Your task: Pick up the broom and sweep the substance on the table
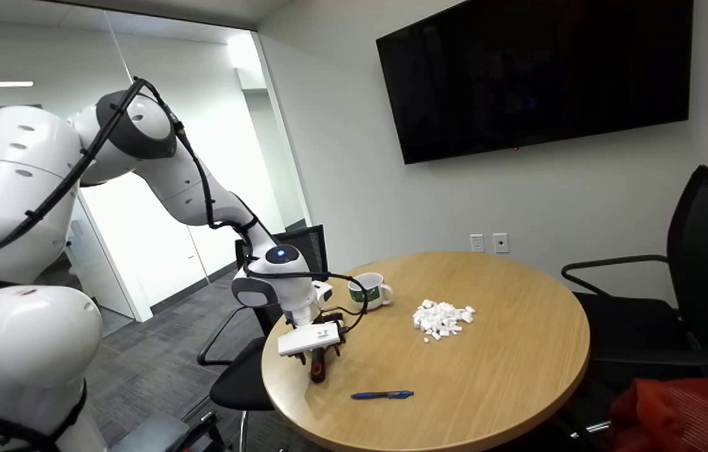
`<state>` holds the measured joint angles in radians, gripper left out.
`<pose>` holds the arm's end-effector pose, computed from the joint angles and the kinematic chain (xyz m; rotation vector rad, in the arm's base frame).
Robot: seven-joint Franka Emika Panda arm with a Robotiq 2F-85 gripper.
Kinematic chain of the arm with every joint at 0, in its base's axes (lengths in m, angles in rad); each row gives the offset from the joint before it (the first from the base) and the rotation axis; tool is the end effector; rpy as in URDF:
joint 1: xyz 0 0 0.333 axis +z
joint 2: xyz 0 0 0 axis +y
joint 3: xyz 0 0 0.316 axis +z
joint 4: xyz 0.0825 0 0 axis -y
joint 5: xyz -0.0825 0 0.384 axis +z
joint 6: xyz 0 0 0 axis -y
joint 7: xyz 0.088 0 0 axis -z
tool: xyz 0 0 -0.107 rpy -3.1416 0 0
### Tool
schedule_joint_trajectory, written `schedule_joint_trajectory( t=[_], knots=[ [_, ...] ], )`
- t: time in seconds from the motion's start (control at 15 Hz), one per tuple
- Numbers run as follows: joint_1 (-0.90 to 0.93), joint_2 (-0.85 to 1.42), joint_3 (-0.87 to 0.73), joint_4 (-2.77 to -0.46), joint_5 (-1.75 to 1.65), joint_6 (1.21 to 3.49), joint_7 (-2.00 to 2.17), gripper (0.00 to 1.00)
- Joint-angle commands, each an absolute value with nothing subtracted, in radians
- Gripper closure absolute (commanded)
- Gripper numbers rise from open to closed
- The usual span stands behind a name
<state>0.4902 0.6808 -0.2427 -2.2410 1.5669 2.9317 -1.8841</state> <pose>0.4689 0.0353 0.0693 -2.9003 -0.9928 -0.3544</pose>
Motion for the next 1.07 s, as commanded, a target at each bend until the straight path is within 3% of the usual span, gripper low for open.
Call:
schedule_joint_trajectory(
  t=[0.0,0.07,0.27,0.6,0.87,1.0],
  knots=[
    [0.483,0.687,-0.236,-2.219,1.581,2.919,-1.902,0.26],
    [0.482,0.687,-0.236,-2.217,1.582,2.918,-1.902,0.34],
    [0.482,0.689,-0.234,-2.212,1.583,2.916,-1.903,0.38],
    [0.483,0.699,-0.228,-2.201,1.583,2.911,-1.902,0.24],
    [0.481,0.706,-0.217,-2.195,1.584,2.91,-1.903,0.25],
    [0.479,0.708,-0.212,-2.191,1.59,2.91,-1.911,0.51]
  ],
)
